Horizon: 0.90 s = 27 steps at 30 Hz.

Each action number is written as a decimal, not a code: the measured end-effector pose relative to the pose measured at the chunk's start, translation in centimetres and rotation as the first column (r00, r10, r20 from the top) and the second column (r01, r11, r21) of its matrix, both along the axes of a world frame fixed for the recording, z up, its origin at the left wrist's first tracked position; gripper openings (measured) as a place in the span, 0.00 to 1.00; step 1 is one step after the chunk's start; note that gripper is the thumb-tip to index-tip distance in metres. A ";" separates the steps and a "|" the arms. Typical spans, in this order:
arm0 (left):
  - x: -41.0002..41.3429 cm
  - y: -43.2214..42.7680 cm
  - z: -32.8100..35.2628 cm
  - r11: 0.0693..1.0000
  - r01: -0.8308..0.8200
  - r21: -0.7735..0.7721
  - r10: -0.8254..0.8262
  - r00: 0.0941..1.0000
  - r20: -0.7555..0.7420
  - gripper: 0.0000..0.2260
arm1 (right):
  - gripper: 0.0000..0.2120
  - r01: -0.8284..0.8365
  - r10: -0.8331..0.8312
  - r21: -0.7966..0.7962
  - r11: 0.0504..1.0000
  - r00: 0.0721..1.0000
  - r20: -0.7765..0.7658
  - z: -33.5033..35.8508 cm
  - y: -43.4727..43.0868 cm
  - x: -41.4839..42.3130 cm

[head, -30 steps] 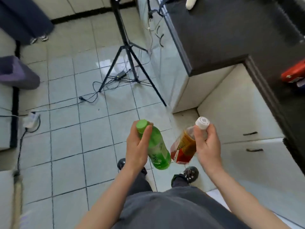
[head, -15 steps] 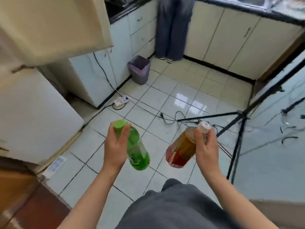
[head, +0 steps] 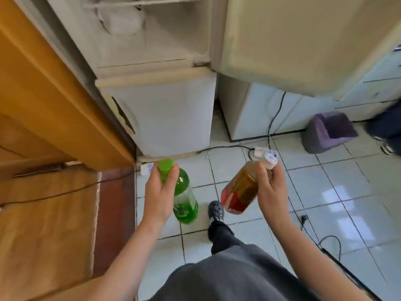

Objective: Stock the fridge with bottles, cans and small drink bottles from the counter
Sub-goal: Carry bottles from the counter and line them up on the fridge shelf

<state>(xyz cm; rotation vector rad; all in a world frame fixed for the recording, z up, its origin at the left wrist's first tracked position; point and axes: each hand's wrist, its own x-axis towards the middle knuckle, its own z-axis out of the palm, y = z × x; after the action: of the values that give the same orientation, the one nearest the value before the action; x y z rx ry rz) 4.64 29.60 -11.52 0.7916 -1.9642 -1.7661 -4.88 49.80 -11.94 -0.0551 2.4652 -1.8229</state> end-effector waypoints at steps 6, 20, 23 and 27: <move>-8.8 -6.3 1.9 0.998 -0.064 -0.020 0.064 0.998 0.019 0.13 | 0.03 -0.116 0.113 -0.060 0.991 0.993 -0.040 2.3 -8.6 -11.3; -21.2 -21.5 4.2 0.979 -0.164 -0.122 0.154 0.984 -0.088 0.16 | 0.05 -0.279 0.276 -0.016 0.960 0.956 -0.100 4.7 -26.8 -24.1; -24.4 -25.5 5.8 0.983 -0.066 -0.171 0.049 0.994 -0.102 0.16 | 0.08 -0.263 0.261 0.011 0.965 0.947 -0.187 6.1 -30.6 -26.4; -28.7 -31.1 9.7 0.979 -0.017 -0.204 -0.029 0.976 -0.218 0.14 | 0.05 -0.249 0.238 0.007 0.969 0.916 -0.323 9.7 -35.8 -29.6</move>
<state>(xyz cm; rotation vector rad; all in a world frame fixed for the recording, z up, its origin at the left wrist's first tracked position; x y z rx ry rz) -24.03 -1.50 -1.80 0.4988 -1.9594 -1.5488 -34.48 14.01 -2.27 -0.6835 2.4827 -1.8699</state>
